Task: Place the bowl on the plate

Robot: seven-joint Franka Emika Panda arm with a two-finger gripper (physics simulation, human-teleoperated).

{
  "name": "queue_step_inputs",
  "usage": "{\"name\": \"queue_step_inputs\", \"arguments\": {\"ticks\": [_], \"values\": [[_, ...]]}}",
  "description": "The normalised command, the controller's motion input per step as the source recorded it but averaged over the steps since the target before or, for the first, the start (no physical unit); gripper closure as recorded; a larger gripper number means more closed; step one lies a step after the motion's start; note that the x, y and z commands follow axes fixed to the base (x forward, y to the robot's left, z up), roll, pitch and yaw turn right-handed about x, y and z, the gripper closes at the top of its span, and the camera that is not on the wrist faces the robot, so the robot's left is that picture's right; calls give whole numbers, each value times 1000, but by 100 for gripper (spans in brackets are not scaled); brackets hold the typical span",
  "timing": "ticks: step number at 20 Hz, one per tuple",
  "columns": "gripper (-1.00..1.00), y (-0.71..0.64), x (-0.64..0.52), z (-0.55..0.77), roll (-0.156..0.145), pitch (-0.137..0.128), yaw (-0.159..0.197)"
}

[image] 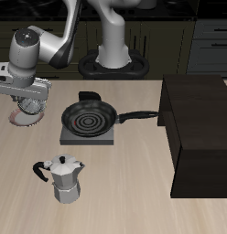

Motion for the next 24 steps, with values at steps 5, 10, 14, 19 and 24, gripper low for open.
{"name": "queue_step_inputs", "arguments": {"ticks": [5,10,14,19,24], "values": [[100,-17,26,-87,-4,25,16],[100,33,68,-229,3,66,34],[100,100,15,-158,21,42,27],[-100,-63,-5,25,-48,12,22],[-100,-72,7,-40,-20,32,17]]}}
